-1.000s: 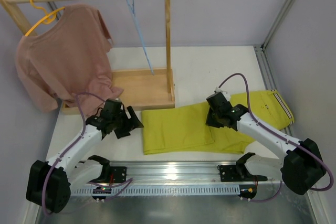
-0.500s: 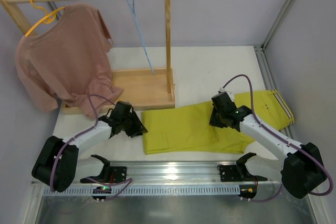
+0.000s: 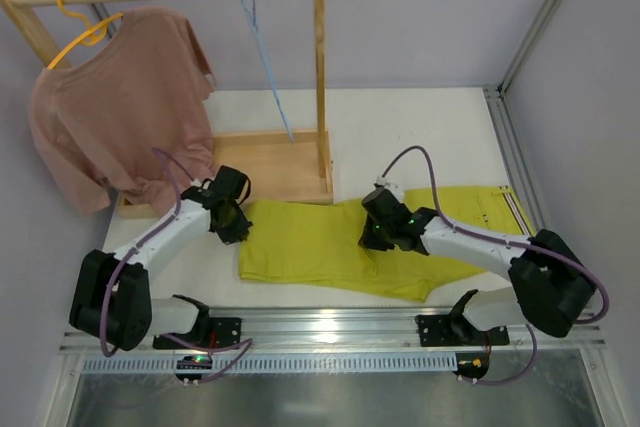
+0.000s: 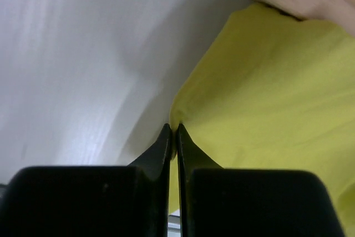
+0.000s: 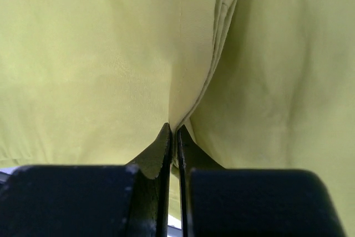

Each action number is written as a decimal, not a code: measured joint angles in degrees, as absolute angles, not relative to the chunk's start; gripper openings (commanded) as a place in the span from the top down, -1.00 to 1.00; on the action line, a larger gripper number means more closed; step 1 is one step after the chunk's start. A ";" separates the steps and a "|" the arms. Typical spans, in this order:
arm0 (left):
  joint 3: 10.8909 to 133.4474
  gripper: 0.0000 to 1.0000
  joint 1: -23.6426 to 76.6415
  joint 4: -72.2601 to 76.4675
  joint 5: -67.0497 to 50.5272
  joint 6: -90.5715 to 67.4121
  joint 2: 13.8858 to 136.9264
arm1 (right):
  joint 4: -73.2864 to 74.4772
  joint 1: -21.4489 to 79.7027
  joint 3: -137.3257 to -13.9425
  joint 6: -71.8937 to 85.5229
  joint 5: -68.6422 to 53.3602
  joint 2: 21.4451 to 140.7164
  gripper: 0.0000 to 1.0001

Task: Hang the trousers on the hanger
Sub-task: Fold the trousers

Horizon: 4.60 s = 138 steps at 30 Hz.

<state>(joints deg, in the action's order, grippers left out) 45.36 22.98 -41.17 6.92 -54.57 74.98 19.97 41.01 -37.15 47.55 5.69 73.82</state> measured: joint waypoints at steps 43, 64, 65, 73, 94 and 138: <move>36.60 -0.62 23.62 -29.21 -8.29 -49.80 65.76 | 54.72 17.08 -49.41 33.01 14.61 55.88 0.93; 50.35 0.99 25.80 -44.36 9.26 -53.76 78.37 | 34.17 20.34 -32.34 37.93 2.96 56.75 0.93; 51.62 0.99 25.06 -45.80 10.96 -53.34 79.18 | 33.19 21.74 -32.01 39.09 2.94 57.58 0.93; 51.05 -0.48 18.20 -51.66 18.15 -50.17 79.70 | 29.36 30.39 -34.96 44.14 5.63 65.30 0.93; 44.66 -0.66 18.37 -44.84 4.21 -46.11 68.53 | 57.39 20.71 -51.83 34.79 15.99 54.26 0.93; 33.19 0.99 25.93 -22.13 -10.11 -57.06 74.26 | 60.58 6.24 -59.64 23.03 24.16 56.64 0.93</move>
<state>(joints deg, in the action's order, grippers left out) 33.19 25.93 -22.13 -10.11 -57.06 74.26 60.58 6.24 -59.64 23.03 24.16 56.64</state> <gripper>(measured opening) 0.063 0.058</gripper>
